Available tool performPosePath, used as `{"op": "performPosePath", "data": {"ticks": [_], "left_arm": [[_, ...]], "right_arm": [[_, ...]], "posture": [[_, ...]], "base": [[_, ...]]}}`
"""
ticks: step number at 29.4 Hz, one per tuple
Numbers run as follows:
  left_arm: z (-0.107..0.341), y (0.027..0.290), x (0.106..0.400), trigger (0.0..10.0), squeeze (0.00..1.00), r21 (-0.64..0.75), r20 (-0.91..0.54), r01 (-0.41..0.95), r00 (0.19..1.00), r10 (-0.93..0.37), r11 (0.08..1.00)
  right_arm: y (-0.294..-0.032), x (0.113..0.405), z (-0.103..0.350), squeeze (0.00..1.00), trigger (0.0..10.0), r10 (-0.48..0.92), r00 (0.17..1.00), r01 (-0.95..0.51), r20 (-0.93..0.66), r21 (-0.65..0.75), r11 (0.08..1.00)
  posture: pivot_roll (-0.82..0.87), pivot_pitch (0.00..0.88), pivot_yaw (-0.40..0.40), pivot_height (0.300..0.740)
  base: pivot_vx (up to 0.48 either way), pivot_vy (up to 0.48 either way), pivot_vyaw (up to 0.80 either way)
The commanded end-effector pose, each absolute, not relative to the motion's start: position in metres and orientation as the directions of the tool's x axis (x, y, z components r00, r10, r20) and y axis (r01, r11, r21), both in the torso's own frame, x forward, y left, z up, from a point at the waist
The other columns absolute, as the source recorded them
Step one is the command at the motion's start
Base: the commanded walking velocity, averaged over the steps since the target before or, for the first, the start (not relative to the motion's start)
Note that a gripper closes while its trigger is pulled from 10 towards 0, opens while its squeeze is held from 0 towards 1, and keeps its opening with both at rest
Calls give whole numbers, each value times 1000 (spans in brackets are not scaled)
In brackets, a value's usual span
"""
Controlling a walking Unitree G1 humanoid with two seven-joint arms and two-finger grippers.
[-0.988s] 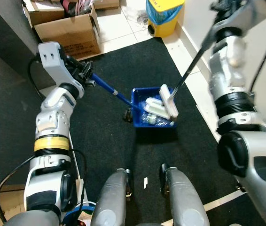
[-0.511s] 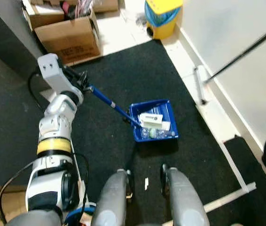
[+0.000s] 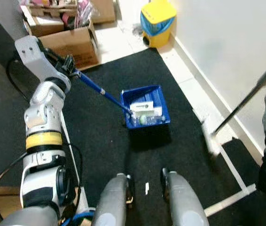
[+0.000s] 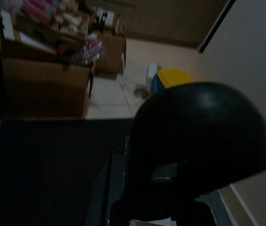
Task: Sweep floor
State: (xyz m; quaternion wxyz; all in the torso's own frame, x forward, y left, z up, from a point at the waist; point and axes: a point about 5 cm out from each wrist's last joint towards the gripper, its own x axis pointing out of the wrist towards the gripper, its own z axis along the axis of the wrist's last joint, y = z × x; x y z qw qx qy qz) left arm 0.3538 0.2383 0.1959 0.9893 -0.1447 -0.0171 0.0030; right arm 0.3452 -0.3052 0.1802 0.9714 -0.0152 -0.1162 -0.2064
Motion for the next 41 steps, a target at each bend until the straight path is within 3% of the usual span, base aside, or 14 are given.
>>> {"op": "performPosePath", "data": {"ticks": [1, 14, 41], "left_arm": [[201, 240, 349, 10000, 0, -289, 43, -5, 999, 18, 957], [191, 227, 348, 10000, 0, -278, -48, -34, 999, 22, 960], [185, 216, 350, 10000, 0, -271, -66, -22, 998, 5, 962]], "right_arm": [[-304, 345, 182, 0, 10000, -386, 887, 396, 252, 13, 918], [-277, 350, 171, 0, 10000, -334, 910, 331, 244, 54, 942], [-269, 354, 165, 0, 10000, -343, 915, 330, 213, 92, 939]], "posture": [[-36, 39, 29, 740], [-36, 19, 46, 740], [-48, 0, 54, 740]], "base": [[0, 0, 0], [0, 0, 0], [0, 0, 0]]}}
